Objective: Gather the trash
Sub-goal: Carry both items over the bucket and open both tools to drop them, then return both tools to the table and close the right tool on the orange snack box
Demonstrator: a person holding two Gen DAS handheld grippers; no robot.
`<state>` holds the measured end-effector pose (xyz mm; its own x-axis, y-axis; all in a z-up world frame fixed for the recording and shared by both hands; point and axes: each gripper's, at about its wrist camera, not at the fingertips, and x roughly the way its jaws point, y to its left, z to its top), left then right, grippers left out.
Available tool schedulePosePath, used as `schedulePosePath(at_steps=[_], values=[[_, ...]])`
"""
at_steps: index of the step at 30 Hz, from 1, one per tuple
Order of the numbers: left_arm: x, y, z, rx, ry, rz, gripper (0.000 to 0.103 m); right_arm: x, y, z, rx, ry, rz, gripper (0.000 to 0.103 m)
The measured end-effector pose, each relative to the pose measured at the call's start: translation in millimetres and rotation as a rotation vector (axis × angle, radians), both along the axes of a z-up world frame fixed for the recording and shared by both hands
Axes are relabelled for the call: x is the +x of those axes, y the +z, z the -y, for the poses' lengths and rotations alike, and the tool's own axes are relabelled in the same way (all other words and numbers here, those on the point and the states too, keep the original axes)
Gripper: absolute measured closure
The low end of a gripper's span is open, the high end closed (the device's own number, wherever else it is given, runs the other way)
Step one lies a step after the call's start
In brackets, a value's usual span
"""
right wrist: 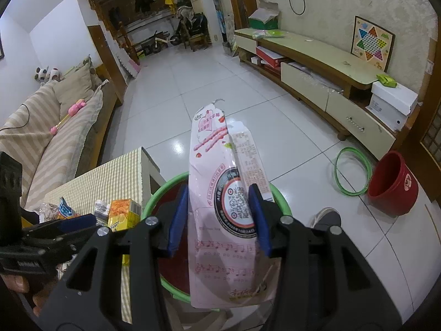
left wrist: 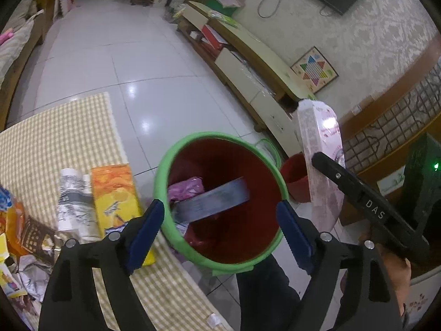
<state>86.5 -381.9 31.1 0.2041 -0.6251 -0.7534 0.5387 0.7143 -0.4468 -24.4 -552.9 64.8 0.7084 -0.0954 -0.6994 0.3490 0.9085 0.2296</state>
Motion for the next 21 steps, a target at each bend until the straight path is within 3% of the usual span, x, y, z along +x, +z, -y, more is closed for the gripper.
schedulePosePath(at_steps=[5, 6, 8, 13, 17, 21], values=[[2.0, 4.2, -21.9, 0.002, 0.037, 0.010, 0.018, 1.9, -0.4, -6.0, -0.021, 0.010, -0.007, 0.056], [1.6, 6.0, -27.4, 0.006, 0.043, 0.018, 0.018, 1.8, 0.3, -7.8, -0.027, 0.010, -0.005, 0.051], [0.2, 9.7, -36.7, 0.009, 0.056, 0.030, 0.017, 0.6, 3.3, -11.6, -0.042, 0.006, 0.009, 0.029], [-2.9, 16.9, -65.7, 0.016, 0.092, 0.054, 0.013, 3.6, 10.2, -25.9, -0.084, 0.016, 0.016, 0.012], [-5.9, 23.0, -94.1, 0.026, 0.139, 0.079, 0.008, 3.9, 16.5, -38.8, -0.119, 0.033, 0.023, 0.005], [-7.7, 25.0, -129.1, 0.042, 0.198, 0.084, 0.008, 3.6, 18.4, -52.8, -0.118, 0.050, 0.022, 0.005]])
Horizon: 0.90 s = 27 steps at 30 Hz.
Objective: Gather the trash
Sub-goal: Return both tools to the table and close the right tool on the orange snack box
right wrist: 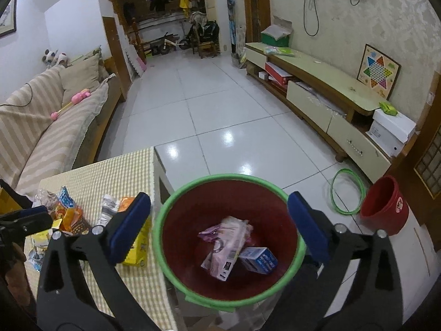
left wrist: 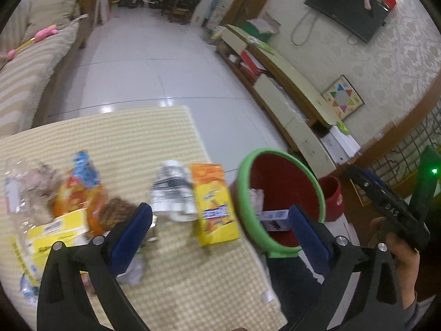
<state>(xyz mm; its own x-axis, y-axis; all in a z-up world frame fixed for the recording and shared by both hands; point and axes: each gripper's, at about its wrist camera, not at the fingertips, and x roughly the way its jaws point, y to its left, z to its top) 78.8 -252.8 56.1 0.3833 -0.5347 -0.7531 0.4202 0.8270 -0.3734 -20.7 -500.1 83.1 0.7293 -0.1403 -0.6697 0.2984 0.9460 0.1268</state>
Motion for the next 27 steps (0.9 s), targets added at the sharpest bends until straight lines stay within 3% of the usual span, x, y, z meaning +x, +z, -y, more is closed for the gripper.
schedulePosePath(at_steps=[13, 22, 27], values=[[-22.1, -0.1, -118.7, 0.027, 0.148, 0.009, 0.008, 8.3, -16.2, -72.6, 0.010, 0.119, -0.040, 0.005], [-35.5, -26.0, -194.6, 0.026, 0.266, -0.045, 0.008, 24.4, -54.8, -143.7, -0.038, 0.239, -0.139, 0.005], [-48.3, -37.8, -214.3, 0.023, 0.313, -0.062, 0.008, 34.2, -79.8, -160.4, -0.073, 0.234, -0.189, 0.006]])
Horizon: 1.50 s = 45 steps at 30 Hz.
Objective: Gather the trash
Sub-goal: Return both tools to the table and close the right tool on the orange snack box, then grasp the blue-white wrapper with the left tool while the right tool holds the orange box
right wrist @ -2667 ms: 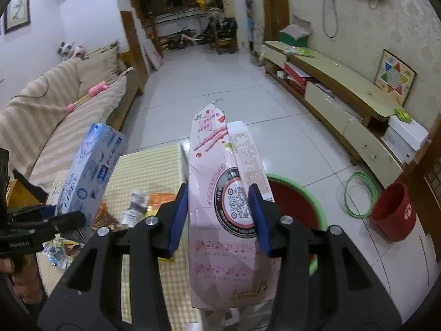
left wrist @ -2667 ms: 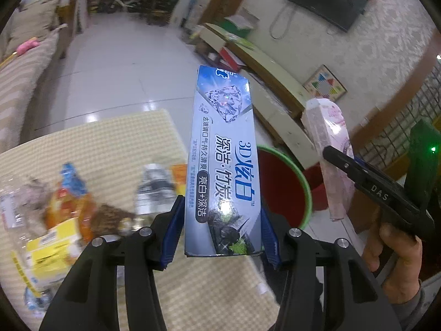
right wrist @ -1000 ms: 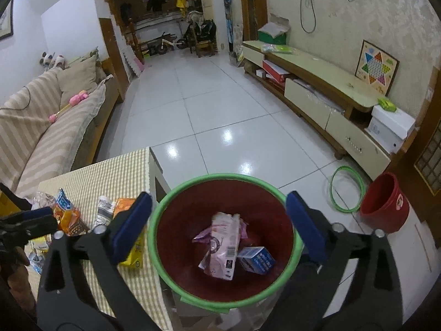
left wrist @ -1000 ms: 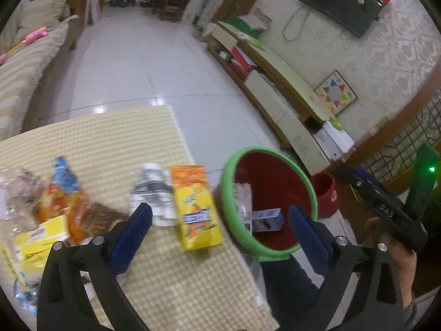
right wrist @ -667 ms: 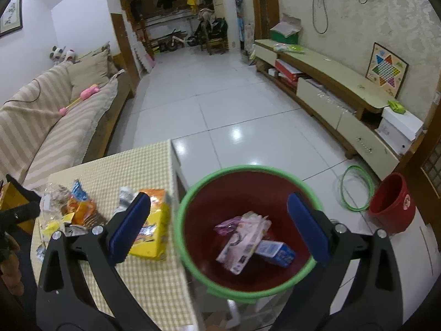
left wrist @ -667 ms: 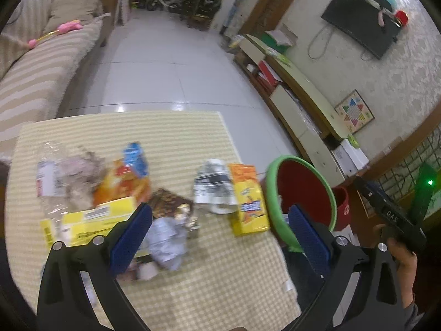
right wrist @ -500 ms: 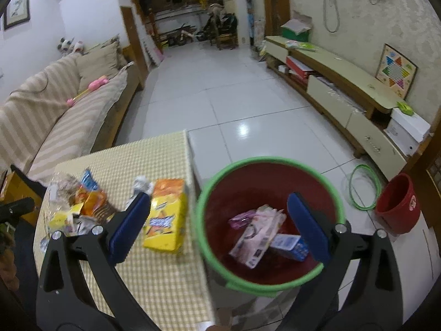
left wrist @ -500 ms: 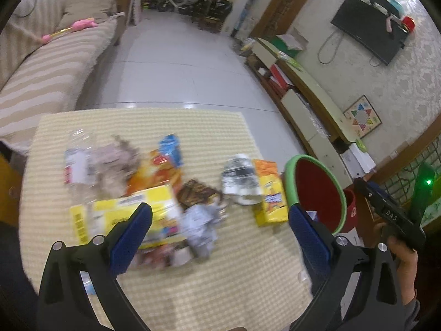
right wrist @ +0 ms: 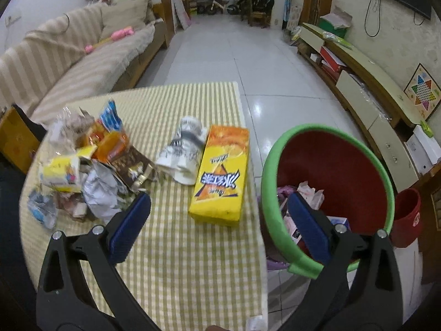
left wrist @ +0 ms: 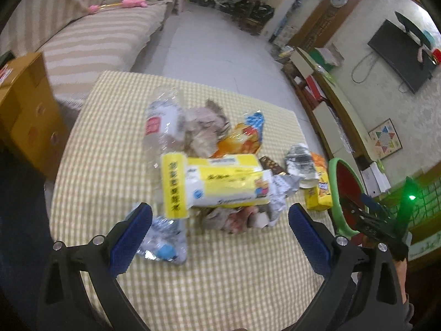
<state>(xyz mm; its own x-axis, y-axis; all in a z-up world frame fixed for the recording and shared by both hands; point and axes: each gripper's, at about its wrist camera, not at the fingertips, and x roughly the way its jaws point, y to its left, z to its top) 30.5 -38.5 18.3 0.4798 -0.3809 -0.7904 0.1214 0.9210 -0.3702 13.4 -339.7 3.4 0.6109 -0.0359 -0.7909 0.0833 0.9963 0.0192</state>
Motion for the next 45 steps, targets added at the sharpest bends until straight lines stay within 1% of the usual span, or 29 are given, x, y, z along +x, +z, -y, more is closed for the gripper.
schedulePosePath(at_steps=[5, 8, 10, 22, 25, 27, 28, 35, 38, 41, 45], values=[[-8.5, -20.4, -7.2, 0.030, 0.006, -0.032, 0.008, 10.5, -20.4, -2.4, -0.006, -0.016, -0.037, 0.015], [-10.4, -32.2, -14.3, 0.036, 0.019, -0.057, 0.008, 16.0, -26.8, -2.0, -0.008, -0.018, -0.052, 0.016], [-11.7, -36.7, -17.6, 0.049, 0.025, -0.060, 0.008, 19.9, -30.4, -4.1, -0.006, -0.017, -0.060, 0.020], [-15.0, -47.7, -20.6, 0.066, 0.032, -0.088, 0.008, 38.1, -48.2, -2.4, -0.002, -0.037, -0.122, 0.035], [-14.8, -53.0, -23.1, 0.076, 0.037, -0.100, 0.008, 39.1, -50.4, -1.2, -0.008, -0.045, -0.128, 0.036], [-14.6, -57.2, -25.3, 0.080, 0.041, -0.113, 0.008, 39.8, -50.2, -0.2, -0.018, -0.051, -0.128, 0.040], [-14.9, -58.8, -25.8, 0.083, 0.043, -0.117, 0.008, 39.3, -50.0, 0.4, -0.021, -0.055, -0.127, 0.044], [-8.7, -60.5, -26.6, 0.089, 0.045, -0.114, 0.008, 37.3, -49.7, -1.2, -0.016, -0.045, -0.129, 0.046], [-8.0, -68.7, -27.3, 0.080, 0.050, -0.157, 0.008, 35.0, -49.9, -3.7, -0.014, -0.040, -0.128, 0.046], [-9.5, -77.6, -27.7, 0.074, 0.063, -0.180, 0.008, 33.5, -50.4, -7.7, -0.017, -0.036, -0.124, 0.046], [-9.8, -92.2, -26.5, 0.027, 0.139, -0.226, 0.008, 32.2, -49.9, -9.1, -0.014, -0.033, -0.125, 0.046]])
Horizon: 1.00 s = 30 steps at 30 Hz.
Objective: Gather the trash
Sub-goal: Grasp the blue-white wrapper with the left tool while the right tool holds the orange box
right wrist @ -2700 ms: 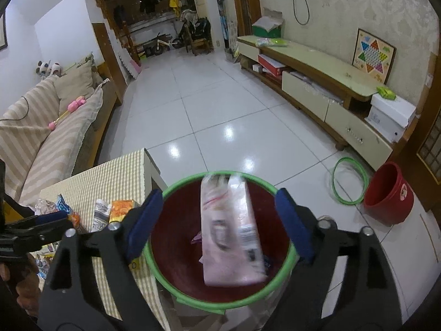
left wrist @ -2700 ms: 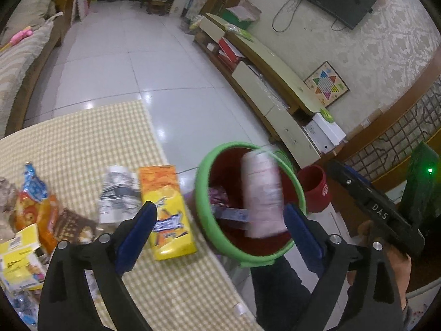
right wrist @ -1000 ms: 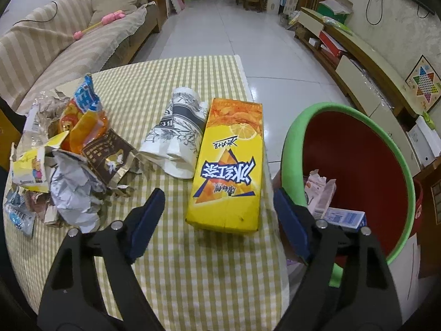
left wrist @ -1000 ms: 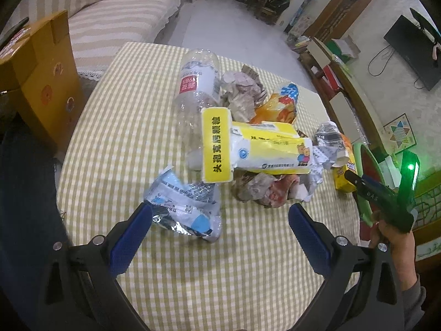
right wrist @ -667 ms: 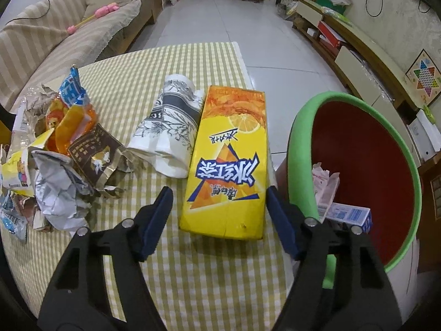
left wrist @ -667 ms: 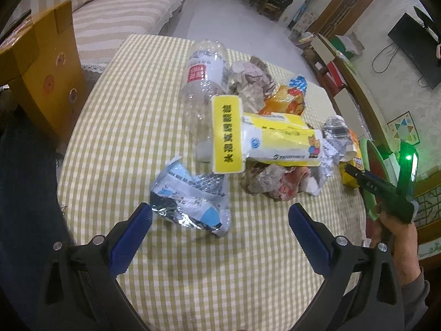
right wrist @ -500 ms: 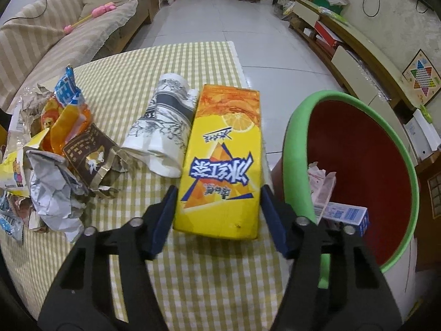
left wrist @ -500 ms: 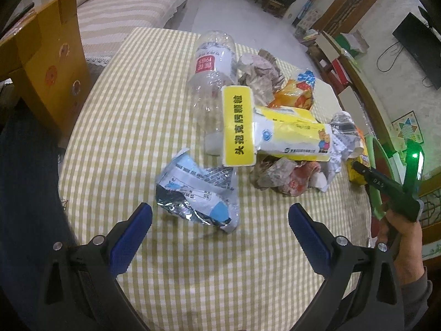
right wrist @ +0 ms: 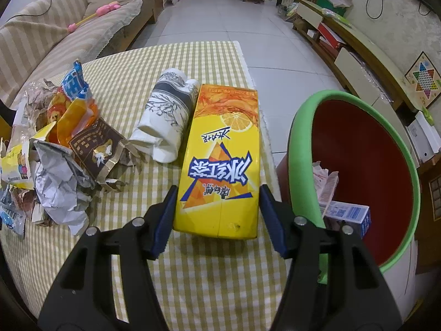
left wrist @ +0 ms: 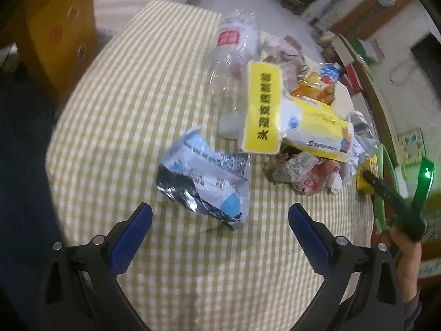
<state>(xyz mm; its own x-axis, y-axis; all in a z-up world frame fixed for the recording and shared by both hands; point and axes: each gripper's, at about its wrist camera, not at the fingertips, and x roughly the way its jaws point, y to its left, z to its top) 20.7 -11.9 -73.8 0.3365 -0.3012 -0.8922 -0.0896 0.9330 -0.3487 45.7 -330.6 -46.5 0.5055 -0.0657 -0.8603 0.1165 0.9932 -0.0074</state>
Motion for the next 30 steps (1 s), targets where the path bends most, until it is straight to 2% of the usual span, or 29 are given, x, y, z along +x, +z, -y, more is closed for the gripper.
schedulePosePath(at_steps=[5, 6, 10, 13, 14, 21, 30], values=[[4.8, -13.1, 4.7, 0.005, 0.088, -0.011, 0.009, -3.9, 1.5, -0.9, -0.002, 0.013, 0.002, 0.046], [6.8, -15.4, 4.7, -0.016, 0.110, -0.018, 0.009, -4.6, 1.8, -1.8, -0.002, 0.013, 0.003, 0.046], [11.8, -14.7, 4.7, -0.009, 0.159, -0.006, 0.014, -7.9, 1.9, -3.9, 0.004, 0.016, 0.007, 0.046], [16.9, -11.9, 3.1, 0.023, 0.169, 0.011, 0.030, -10.0, 1.1, -5.8, 0.008, 0.021, 0.007, 0.046], [16.9, -11.2, 2.4, 0.030, 0.169, 0.016, 0.039, -10.3, 1.2, -6.0, 0.008, 0.022, 0.008, 0.046], [19.9, -5.2, -4.1, -0.011, 0.101, 0.038, 0.071, -15.3, 4.4, -9.4, 0.023, 0.025, 0.017, 0.047], [17.3, 19.6, 11.0, 0.037, 0.026, 0.101, 0.076, -30.4, 17.2, -6.0, 0.071, 0.018, 0.043, 0.047]])
